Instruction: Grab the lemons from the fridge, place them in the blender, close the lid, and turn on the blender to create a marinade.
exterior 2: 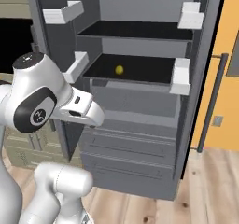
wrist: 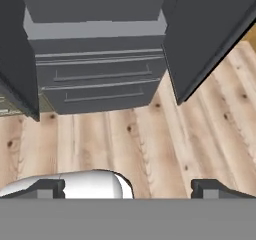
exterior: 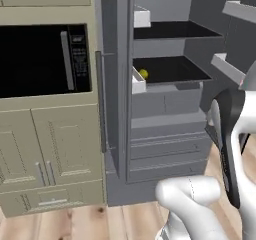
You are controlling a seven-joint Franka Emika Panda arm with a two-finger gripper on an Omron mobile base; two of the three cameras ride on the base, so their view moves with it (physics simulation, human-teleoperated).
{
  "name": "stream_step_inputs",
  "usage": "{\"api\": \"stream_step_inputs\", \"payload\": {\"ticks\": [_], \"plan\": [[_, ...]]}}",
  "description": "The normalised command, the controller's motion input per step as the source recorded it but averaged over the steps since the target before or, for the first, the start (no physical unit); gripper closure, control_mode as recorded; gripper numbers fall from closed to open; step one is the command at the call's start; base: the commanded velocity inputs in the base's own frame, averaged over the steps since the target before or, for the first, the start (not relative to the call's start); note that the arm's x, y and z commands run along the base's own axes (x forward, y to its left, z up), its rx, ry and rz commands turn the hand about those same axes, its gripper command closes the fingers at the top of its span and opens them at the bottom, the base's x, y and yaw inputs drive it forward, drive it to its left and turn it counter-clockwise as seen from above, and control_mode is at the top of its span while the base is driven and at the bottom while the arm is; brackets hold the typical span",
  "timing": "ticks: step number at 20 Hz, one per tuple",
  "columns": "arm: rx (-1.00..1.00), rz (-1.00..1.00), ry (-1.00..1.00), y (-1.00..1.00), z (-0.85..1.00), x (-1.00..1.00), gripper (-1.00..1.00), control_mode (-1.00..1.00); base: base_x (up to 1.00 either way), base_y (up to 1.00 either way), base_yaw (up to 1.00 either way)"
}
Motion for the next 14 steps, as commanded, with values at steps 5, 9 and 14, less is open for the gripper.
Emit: {"api": "stream_step_inputs", "payload": {"ticks": [5,9,14], "plan": [[0.00,0.00,0.00,0.00,0.00,0.00,-1.00,1.00,1.00,-0.43,0.00],[0.00,0.00,0.00,0.00,0.00,0.00,-1.00,1.00,0.90,-0.06,-0.02],[0.00,0.00,0.00,0.00,0.00,0.00,-1.00,1.00,0.62,0.00,-0.03]]}}
